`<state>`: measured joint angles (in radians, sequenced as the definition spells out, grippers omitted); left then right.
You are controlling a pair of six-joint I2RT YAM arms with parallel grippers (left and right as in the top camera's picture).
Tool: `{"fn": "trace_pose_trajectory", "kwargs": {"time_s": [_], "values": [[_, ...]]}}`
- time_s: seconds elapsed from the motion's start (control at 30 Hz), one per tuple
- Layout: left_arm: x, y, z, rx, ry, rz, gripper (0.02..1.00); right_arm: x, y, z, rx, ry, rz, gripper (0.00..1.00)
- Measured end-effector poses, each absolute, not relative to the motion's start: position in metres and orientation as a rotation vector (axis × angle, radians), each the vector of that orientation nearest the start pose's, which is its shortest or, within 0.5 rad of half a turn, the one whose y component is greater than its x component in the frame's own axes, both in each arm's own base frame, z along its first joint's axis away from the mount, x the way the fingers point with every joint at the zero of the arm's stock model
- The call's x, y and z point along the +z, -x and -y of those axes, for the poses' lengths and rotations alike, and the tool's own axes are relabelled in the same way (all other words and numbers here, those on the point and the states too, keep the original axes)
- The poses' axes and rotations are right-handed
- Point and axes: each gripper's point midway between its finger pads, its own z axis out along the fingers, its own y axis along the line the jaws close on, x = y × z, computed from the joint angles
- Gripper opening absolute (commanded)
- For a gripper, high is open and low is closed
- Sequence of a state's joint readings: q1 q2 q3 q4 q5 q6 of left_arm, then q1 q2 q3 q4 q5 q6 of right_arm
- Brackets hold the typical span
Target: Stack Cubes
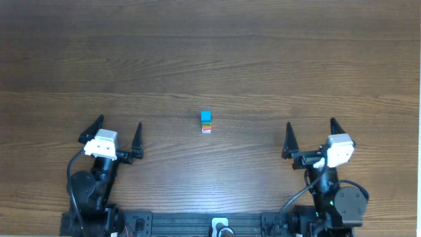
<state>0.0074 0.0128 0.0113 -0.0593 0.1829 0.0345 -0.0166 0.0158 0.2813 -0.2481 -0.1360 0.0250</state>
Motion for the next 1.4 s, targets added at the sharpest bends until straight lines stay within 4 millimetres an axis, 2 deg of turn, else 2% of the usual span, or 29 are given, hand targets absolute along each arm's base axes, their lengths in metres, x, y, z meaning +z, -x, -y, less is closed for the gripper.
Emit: {"fn": "trace_pose_trajectory", "kwargs": {"time_s": [0.27,0.6,1.4], "values": [[0.162,-0.244,0.029,-0.117,-0.162,-1.624,1.000,0.213,-0.235,-0.018,0.095,0.073,-1.560,0.993],[0.162,-0.244,0.029,-0.117,-0.162,-1.624,1.000,0.158,-0.243,-0.017,0.090,0.075,-1.671,0.991],[0.162,-0.244,0.029,-0.117,-0.162,-1.624,1.000,0.159,-0.243,-0.017,0.090,0.075,-1.666,0.991]]}}
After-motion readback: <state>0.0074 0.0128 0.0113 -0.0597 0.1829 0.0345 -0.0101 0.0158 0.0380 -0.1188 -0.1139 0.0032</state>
